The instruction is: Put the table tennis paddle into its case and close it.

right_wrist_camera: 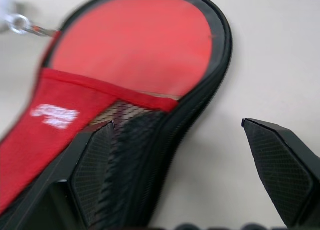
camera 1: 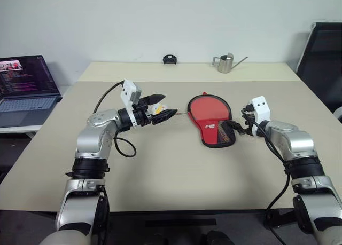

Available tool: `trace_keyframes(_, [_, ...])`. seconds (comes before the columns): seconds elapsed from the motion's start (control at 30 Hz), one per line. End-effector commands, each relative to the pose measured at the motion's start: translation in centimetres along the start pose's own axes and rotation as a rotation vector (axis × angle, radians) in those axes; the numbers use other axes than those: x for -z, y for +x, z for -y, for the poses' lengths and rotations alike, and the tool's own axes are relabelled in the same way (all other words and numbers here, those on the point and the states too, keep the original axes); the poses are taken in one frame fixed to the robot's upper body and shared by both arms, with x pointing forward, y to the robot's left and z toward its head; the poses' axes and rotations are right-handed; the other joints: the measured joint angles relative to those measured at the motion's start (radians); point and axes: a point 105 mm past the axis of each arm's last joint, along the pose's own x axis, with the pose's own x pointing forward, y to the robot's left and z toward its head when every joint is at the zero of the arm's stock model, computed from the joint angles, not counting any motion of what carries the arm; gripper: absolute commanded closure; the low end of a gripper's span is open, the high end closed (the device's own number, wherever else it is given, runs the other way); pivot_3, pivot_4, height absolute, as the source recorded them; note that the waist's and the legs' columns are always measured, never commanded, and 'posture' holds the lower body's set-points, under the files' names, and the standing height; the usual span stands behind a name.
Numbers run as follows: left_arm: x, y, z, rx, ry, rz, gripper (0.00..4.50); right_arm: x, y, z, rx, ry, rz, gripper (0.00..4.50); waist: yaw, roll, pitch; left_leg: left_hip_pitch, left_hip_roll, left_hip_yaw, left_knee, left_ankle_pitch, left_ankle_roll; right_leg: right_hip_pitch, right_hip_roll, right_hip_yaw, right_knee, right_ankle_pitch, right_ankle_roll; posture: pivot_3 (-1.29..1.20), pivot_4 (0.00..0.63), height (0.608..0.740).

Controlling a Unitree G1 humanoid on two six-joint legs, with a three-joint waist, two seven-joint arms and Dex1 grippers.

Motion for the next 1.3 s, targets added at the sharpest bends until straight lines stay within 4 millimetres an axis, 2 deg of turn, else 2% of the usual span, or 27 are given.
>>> trace_keyframes(0.03, [-1.8, -0.5, 0.0, -0.014, 0.053, 0.035, 0.00, -1.1, 0.6, 0.7, 0.021, -0.055, 0.030, 0.02, 0.000, 0.000, 0.000, 0.000, 0.000, 0.000, 0.000, 0.000, 0.000, 0.000, 0.000, 0.000, 0.000, 0.000, 0.000, 0.00, 0.150, 0.740])
trace_keyframes(0.23, [-2.0, -0.7, 0.0, -0.022, 0.056, 0.034, 0.00, -1.0, 1.8, 0.8, 0.018, -0.071, 0.017, 0.02, -0.001, 0.000, 0.000, 0.000, 0.000, 0.000, 0.000, 0.000, 0.000, 0.000, 0.000, 0.000, 0.000, 0.000, 0.000, 0.00, 0.150, 0.740])
trace_keyframes(0.5, [-2.1, -0.6, 0.0, -0.018, 0.064, 0.031, 0.00, -0.2, 3.2, -0.1, -0.026, -0.095, -0.050, 0.02, -0.001, 0.000, 0.000, 0.000, 0.000, 0.001, 0.000, 0.000, 0.000, 0.000, 0.000, 0.000, 0.000, 0.000, 0.000, 0.00, 0.150, 0.740])
trace_keyframes(0.77, [-2.1, -1.2, 1.1, 0.066, 0.040, 0.008, 0.00, 2.4, 3.7, -1.1, -0.087, -0.122, -0.168, 0.02, -0.006, 0.000, 0.000, 0.002, 0.001, 0.001, 0.000, 0.000, 0.000, 0.000, 0.000, 0.001, 0.001, 0.000, 0.000, 0.00, 0.150, 0.740])
trace_keyframes(1.07, [-2.0, -1.6, 1.3, 0.091, 0.046, -0.018, 0.00, 3.7, 4.4, -2.7, -0.132, -0.144, -0.201, 0.02, -0.017, 0.000, -0.001, 0.006, 0.001, 0.001, 0.000, 0.000, 0.000, 0.004, 0.000, 0.001, 0.001, 0.000, 0.000, 0.00, 0.150, 0.740])
trace_keyframes(1.17, [-2.0, -1.5, 1.3, 0.091, 0.046, -0.020, 0.00, 4.2, 4.6, -3.0, -0.135, -0.144, -0.214, 0.61, -0.025, 0.000, -0.001, 0.008, 0.001, 0.001, -0.001, 0.000, 0.000, 0.005, 0.000, 0.001, 0.001, 0.000, 0.000, 0.00, 0.150, 0.740])
trace_keyframes(1.3, [-1.9, -1.5, 1.3, 0.090, 0.049, -0.022, 0.00, 4.9, 4.8, -3.2, -0.119, -0.129, -0.239, 1.91, -0.027, -0.002, -0.002, 0.010, 0.001, 0.001, -0.001, 0.000, 0.000, 0.007, 0.000, 0.001, 0.002, 0.000, 0.000, 0.00, 0.150, 0.740])
